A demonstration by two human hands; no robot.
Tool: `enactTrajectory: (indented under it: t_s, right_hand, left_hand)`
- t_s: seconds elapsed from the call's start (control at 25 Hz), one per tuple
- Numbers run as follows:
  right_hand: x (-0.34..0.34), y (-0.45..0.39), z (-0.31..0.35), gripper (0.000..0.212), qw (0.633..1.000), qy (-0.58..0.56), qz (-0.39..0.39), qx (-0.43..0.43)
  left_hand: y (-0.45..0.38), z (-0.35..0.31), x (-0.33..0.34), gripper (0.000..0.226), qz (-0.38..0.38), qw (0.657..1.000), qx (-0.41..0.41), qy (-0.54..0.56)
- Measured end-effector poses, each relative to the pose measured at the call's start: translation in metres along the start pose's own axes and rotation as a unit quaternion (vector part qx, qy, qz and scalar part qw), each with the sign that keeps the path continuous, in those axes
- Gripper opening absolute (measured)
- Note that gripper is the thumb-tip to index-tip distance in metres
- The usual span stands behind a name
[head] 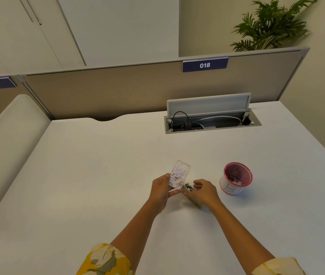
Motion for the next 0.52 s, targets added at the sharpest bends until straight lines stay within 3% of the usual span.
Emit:
enactTrajectory:
  t_s: [0.08,0.24,0.52]
  right_hand:
    - [-0.016,-0.002,0.002,0.070,0.999,-0.034,0.017,-0.020]
    - [-0.061,-0.007,0.005,0.019,0.987,-0.149,-0.052,-0.031]
    - [-0.110,0.000,-0.014,0.020,0.975,-0.207,-0.079,-0.016]
  left_hand:
    - [-0.001,0.000,0.007,0.036,0.011,1.000,-0.005,-0.004]
    - [-0.006,0.000,0.022,0.039,0.038,0.999,-0.020,-0.033]
    - [-0.003,0.006,0.069,0.040,0.128,0.987,-0.061,-0.081]
Point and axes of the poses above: each hand's wrist, its own y-axis away from the middle knuckle, its own x-axis out of the palm, z = x × y, the point moved 4 cm from there along -y, towards the middle knuckle, and after that the axes turned 12 degrees about y, right-handed, at the moved point
